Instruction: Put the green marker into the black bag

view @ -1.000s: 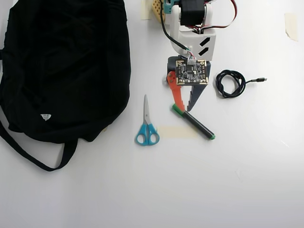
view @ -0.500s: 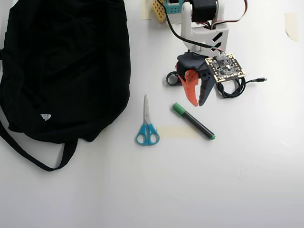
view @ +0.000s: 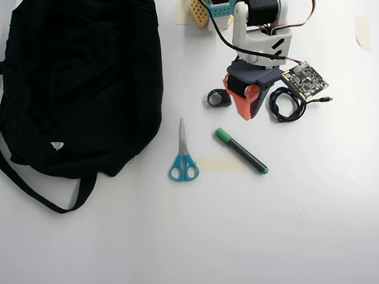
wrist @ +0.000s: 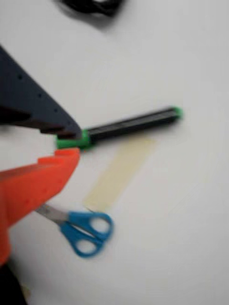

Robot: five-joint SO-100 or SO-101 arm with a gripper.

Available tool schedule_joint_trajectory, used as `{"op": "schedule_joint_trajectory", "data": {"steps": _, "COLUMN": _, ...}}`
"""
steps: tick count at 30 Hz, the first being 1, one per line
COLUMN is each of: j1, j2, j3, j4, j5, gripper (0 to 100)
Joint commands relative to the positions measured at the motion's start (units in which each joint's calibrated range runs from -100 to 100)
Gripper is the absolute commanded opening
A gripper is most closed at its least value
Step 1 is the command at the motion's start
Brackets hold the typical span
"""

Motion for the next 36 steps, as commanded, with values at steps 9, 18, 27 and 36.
{"op": "schedule_joint_trajectory", "data": {"steps": 9, "j1": 0.2, "j2": -1.8, "j3": -2.0, "j4": 2.1, "j5": 1.3, "gripper": 3}}
{"op": "schedule_joint_trajectory", "data": {"steps": 18, "j1": 2.6, "j2": -0.8, "j3": -1.9, "j4": 2.0, "j5": 4.0, "gripper": 3}}
{"op": "schedule_joint_trajectory", "data": {"steps": 27, "j1": 3.1, "j2": 4.9, "j3": -2.8, "j4": 1.3, "j5": 6.8, "gripper": 3}}
{"op": "schedule_joint_trajectory", "data": {"steps": 36, "j1": 3.1, "j2": 8.2, "j3": -2.9, "j4": 0.8, "j5": 6.8, "gripper": 3}}
